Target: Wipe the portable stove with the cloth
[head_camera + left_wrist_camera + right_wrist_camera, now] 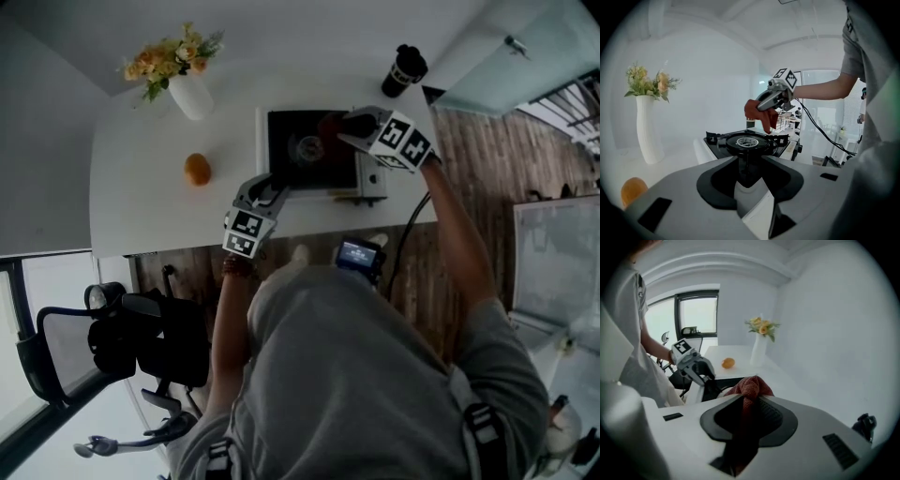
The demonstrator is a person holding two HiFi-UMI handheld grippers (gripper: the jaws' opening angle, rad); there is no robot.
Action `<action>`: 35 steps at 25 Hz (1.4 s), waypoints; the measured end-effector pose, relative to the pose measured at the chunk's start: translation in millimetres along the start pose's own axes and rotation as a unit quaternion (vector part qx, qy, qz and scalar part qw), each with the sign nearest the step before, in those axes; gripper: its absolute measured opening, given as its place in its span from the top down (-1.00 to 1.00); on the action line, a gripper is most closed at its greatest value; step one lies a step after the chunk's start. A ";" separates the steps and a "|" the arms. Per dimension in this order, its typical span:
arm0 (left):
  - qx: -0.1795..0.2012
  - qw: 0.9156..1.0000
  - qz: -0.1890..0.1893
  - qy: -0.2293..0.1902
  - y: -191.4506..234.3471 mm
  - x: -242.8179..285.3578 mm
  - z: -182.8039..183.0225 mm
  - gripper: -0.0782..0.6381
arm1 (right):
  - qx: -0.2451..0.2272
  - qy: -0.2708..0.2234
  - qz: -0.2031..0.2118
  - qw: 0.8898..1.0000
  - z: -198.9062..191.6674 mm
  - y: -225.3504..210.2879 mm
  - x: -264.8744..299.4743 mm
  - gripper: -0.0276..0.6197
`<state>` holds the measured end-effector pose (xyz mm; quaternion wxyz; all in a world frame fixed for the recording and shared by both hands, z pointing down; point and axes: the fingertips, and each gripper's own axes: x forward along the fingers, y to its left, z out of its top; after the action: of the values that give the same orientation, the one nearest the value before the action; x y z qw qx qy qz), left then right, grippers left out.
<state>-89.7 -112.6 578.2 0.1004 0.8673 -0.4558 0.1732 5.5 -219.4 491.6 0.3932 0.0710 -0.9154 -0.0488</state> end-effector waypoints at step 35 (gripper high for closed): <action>0.015 0.999 0.024 0.023 1.7 3.3 -2.7 0.32 | -0.113 0.283 0.067 0.950 -48.0 -72.0 101.8 0.62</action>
<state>-89.9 -115.1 582.0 0.0939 0.8532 -0.4714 0.2024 -22.3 -309.2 586.7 0.6442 -0.0247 -0.7575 -0.1028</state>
